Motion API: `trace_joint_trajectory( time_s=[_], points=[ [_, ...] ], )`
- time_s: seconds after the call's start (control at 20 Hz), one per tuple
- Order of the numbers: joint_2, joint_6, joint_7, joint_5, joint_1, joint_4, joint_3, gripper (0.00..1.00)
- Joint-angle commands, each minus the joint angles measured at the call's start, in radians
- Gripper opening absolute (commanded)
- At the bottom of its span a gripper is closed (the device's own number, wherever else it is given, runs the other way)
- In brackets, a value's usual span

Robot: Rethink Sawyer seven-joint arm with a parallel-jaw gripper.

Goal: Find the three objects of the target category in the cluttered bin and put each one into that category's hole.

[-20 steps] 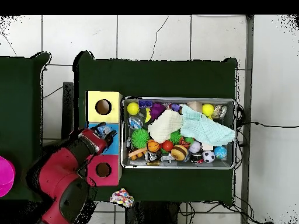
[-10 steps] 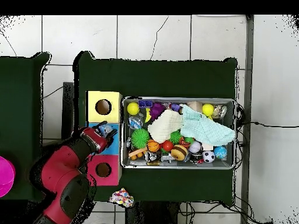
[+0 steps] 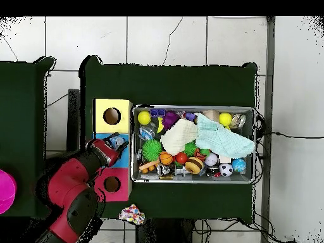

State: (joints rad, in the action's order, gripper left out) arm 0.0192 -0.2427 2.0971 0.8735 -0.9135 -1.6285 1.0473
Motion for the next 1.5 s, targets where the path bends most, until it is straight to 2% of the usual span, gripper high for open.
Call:
trace_joint_trajectory(
  time_s=[0.05, 0.3, 0.65, 1.0, 1.5],
  points=[
    [0.119, -0.032, 0.384, 0.072, -0.022, 0.052, 0.003, 1.0],
    [0.18, -0.103, 0.427, 0.089, -0.049, 0.064, 0.064, 1.0],
    [0.247, -0.154, 0.493, 0.097, -0.073, 0.083, 0.108, 1.0],
    [0.29, -0.192, 0.584, 0.083, -0.086, 0.112, 0.12, 1.0],
    [0.341, -0.232, 0.648, 0.053, -0.08, 0.157, 0.132, 1.0]
  ],
)
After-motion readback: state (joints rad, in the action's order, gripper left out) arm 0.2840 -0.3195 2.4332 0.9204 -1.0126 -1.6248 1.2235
